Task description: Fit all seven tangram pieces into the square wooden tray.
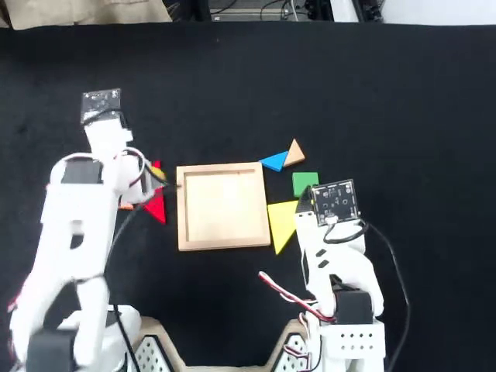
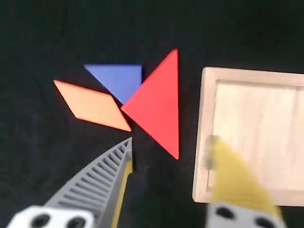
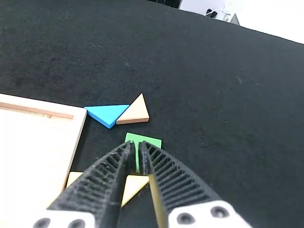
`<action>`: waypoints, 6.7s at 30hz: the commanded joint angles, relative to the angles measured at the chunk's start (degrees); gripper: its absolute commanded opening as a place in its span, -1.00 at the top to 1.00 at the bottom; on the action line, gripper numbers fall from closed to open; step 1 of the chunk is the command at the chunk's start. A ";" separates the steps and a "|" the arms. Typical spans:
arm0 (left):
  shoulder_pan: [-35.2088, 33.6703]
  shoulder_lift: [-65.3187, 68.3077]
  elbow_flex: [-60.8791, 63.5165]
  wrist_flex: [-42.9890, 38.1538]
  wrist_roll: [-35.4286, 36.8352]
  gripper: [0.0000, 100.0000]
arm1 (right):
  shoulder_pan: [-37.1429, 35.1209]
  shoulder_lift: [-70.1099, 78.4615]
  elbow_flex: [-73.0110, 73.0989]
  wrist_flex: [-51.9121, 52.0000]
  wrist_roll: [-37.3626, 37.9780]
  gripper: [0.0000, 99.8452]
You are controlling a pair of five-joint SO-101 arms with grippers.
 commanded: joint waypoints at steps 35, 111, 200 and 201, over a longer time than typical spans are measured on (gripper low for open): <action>-3.38 27.96 -3.91 -14.68 -3.87 0.29 | -0.97 -3.47 -0.31 0.62 -0.09 0.93; 0.04 35.60 -10.15 -9.05 -14.51 0.49 | -0.97 -3.47 -0.31 1.58 -0.09 0.93; -1.45 19.96 8.22 -10.99 13.63 0.65 | -0.97 -3.47 -0.31 1.67 3.08 0.94; -1.45 19.87 8.22 -10.99 13.63 0.65 | -0.97 -3.47 -0.31 1.67 3.08 0.94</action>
